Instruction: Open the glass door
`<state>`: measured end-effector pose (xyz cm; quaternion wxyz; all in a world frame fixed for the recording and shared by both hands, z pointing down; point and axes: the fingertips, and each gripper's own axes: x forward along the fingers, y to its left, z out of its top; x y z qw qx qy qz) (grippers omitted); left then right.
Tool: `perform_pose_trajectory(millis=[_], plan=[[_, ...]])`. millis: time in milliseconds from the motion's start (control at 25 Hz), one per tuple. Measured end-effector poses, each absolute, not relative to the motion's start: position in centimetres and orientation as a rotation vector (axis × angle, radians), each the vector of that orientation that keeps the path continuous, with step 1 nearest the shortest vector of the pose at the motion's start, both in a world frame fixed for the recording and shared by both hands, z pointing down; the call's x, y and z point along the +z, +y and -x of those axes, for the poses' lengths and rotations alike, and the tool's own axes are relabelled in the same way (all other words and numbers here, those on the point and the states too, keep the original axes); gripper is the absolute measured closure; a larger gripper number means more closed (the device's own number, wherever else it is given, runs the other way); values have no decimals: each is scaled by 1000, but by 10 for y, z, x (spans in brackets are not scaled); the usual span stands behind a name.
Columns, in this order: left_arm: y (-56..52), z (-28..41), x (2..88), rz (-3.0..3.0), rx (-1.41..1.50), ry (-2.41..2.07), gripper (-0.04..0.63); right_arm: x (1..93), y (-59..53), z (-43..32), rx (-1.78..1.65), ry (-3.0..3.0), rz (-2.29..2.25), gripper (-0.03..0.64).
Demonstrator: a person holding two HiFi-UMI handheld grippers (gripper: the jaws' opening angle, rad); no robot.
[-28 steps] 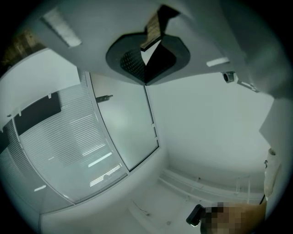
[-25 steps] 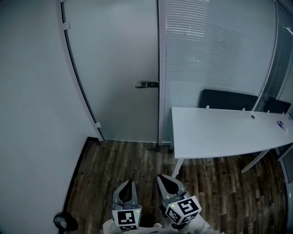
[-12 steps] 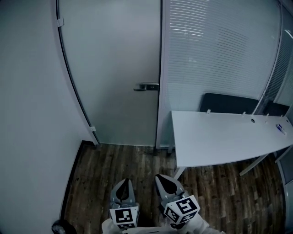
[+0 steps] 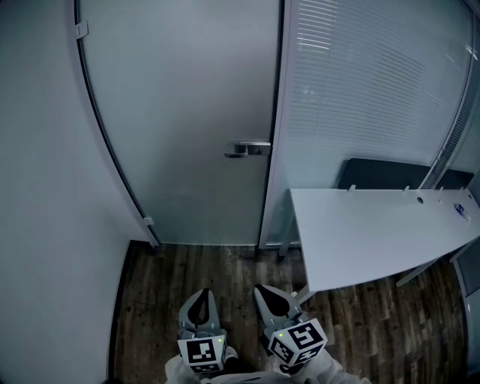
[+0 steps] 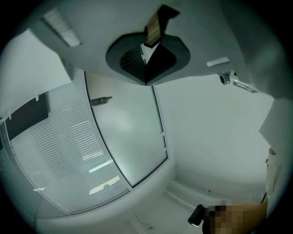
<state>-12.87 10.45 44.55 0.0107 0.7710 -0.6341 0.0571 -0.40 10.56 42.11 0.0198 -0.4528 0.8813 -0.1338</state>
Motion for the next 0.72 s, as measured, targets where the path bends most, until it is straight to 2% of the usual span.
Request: perform_pose_trajectory(millis=[440, 720], plan=[[19, 184, 449, -2479, 176, -1879, 594, 420, 24, 47, -387, 2643, 1577, 612], [-16, 167, 464, -2521, 178, -1767, 594, 433, -1, 28, -418, 2601, 1701, 612]])
